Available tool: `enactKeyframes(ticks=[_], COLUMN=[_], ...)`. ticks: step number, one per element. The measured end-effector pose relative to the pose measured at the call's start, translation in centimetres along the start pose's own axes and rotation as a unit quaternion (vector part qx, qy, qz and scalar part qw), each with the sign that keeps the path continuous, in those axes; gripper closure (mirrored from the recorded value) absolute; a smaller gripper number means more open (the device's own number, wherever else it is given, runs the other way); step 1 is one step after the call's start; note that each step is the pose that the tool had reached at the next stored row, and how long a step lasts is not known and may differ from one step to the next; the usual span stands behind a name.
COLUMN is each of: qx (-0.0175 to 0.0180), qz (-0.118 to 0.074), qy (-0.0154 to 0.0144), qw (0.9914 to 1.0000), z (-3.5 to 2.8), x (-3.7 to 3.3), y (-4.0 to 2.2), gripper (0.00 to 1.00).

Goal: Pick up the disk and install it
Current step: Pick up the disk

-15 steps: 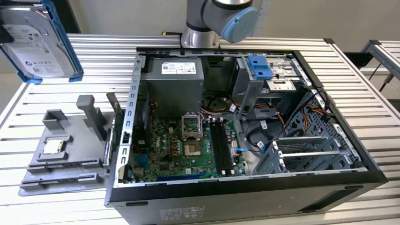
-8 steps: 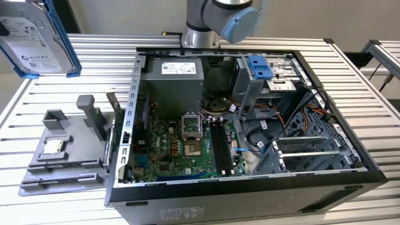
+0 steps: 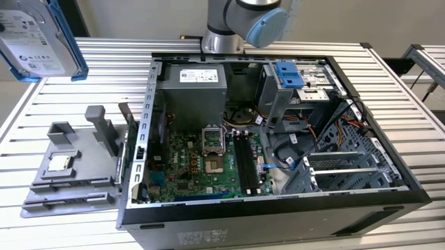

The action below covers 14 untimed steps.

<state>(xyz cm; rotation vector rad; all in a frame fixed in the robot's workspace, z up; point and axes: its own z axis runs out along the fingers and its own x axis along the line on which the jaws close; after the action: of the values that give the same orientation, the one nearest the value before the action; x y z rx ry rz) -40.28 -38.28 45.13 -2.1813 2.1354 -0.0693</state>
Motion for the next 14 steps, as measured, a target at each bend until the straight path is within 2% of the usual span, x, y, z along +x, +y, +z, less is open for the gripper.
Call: enactKeyframes(ticks=[14], qx=[0.0000], qz=[0.000], qy=[0.0000], qw=[1.00000], z=[-2.07], x=[-0.06], y=[-0.19], gripper=[1.00])
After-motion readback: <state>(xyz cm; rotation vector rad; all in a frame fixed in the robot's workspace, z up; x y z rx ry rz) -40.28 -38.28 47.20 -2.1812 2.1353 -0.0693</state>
